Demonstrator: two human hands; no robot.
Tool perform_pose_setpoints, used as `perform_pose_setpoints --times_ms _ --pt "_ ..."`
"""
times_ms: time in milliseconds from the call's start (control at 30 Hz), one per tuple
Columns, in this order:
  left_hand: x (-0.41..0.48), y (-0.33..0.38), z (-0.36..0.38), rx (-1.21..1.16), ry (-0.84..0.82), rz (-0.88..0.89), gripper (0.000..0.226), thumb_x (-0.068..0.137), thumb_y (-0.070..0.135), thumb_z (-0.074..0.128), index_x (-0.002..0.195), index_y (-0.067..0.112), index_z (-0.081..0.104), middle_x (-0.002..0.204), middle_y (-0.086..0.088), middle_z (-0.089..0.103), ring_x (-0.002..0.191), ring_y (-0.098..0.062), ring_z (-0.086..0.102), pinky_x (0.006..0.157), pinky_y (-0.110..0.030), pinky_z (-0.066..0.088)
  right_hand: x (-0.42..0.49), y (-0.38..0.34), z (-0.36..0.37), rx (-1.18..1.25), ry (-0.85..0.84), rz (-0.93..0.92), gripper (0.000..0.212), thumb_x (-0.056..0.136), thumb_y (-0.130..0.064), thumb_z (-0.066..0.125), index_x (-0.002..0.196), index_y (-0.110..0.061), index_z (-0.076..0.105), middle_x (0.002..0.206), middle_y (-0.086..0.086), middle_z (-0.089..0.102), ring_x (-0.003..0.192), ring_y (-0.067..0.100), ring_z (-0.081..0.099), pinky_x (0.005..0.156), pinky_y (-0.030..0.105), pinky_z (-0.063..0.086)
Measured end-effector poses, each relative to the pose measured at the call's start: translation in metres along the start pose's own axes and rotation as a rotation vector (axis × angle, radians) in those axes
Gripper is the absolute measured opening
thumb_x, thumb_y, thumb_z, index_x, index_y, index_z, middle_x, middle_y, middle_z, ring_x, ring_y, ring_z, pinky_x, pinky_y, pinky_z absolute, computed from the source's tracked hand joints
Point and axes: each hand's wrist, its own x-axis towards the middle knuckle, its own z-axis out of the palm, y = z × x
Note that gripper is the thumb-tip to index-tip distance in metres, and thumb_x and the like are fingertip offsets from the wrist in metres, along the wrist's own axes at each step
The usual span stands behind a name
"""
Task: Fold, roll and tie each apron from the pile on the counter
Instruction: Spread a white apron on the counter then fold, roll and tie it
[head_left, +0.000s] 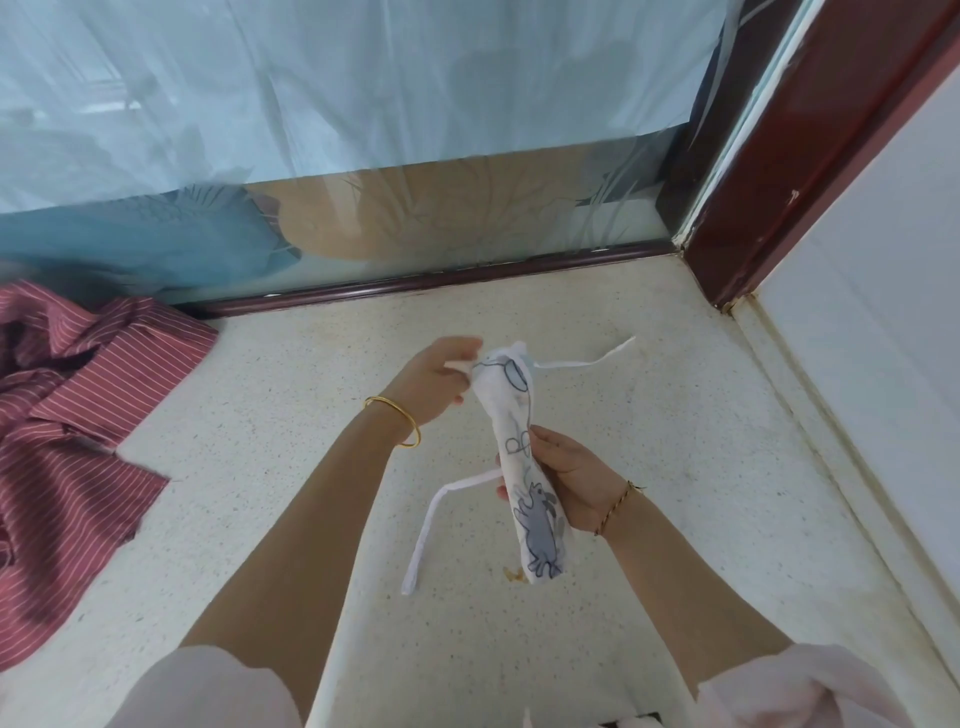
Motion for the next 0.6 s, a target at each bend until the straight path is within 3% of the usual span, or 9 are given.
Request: perform_pose_setpoints --times_ms 67,167,267,367,400,467,533,600 --pt "0.004 0.000 0.003 -0.062 -0.017 0.121 0.060 0.088 -0.013 0.047 0.137 0.020 0.043 0.138 0.000 0.044 0.102 -0.020 0.060 0.088 -0.028 0.051 0.000 0.000 0.003 0.031 -0.040 0.015 0.059 0.046 -0.037 0.092 0.095 -0.010 0.073 0.081 0.008 0.070 0.070 0.019 0.067 0.068 0.035 0.058" --pt "0.005 0.005 0.002 -0.188 -0.155 0.166 0.062 0.088 -0.014 0.046 0.138 0.023 0.042 0.138 0.002 0.045 0.108 -0.016 0.057 0.091 -0.029 0.052 0.000 -0.002 0.001 0.077 -0.101 0.027 0.074 0.053 -0.037 0.090 0.112 -0.007 0.055 0.081 0.004 0.069 0.071 0.014 0.067 0.068 0.032 0.058" --pt "0.008 0.003 0.006 -0.304 -0.264 0.171 0.056 0.091 -0.011 0.044 0.134 0.026 0.043 0.136 -0.001 0.049 0.119 -0.019 0.052 0.095 -0.034 0.050 0.001 -0.005 -0.001 0.085 -0.175 0.045 0.066 0.065 -0.036 0.084 0.115 -0.008 0.050 0.082 0.000 0.067 0.071 0.011 0.066 0.069 0.031 0.057" --pt "0.010 0.002 0.012 -0.326 -0.330 0.115 0.038 0.090 0.015 0.054 0.127 0.025 0.051 0.131 -0.012 0.054 0.116 -0.024 0.054 0.095 -0.041 0.049 0.004 -0.005 0.000 0.087 -0.211 0.042 0.054 0.071 -0.033 0.080 0.111 -0.009 0.053 0.080 -0.001 0.067 0.068 0.011 0.064 0.069 0.030 0.057" --pt "0.010 0.002 0.015 -0.314 -0.321 0.086 0.035 0.087 0.021 0.056 0.122 0.020 0.055 0.124 -0.019 0.057 0.109 -0.029 0.056 0.091 -0.043 0.049 0.004 -0.006 0.002 0.087 -0.212 0.040 0.052 0.071 -0.033 0.080 0.110 -0.009 0.054 0.079 -0.001 0.066 0.067 0.011 0.064 0.068 0.030 0.057" --pt "0.012 0.000 0.021 -0.292 -0.188 0.045 0.019 0.091 0.009 0.053 0.107 0.005 0.061 0.098 -0.025 0.059 0.091 -0.032 0.055 0.078 -0.039 0.051 0.004 -0.006 0.005 0.077 -0.199 0.024 0.056 0.069 -0.034 0.081 0.111 -0.009 0.053 0.079 -0.001 0.067 0.066 0.010 0.064 0.067 0.029 0.057" --pt "0.012 -0.003 0.024 -0.239 0.001 0.030 0.017 0.091 -0.003 0.047 0.087 0.004 0.062 0.076 -0.015 0.058 0.072 -0.023 0.053 0.064 -0.028 0.049 0.005 -0.006 0.005 0.071 -0.127 -0.011 0.067 0.060 -0.038 0.086 0.111 -0.008 0.053 0.079 0.001 0.068 0.066 0.011 0.066 0.065 0.029 0.057" --pt "0.009 -0.005 0.024 -0.183 0.105 0.062 0.017 0.090 -0.001 0.049 0.084 0.008 0.061 0.066 -0.006 0.060 0.057 -0.013 0.050 0.057 -0.022 0.046 0.005 -0.006 0.004 0.105 -0.025 -0.049 0.075 0.045 -0.038 0.093 0.105 -0.007 0.061 0.078 0.005 0.069 0.063 0.015 0.066 0.062 0.030 0.057"
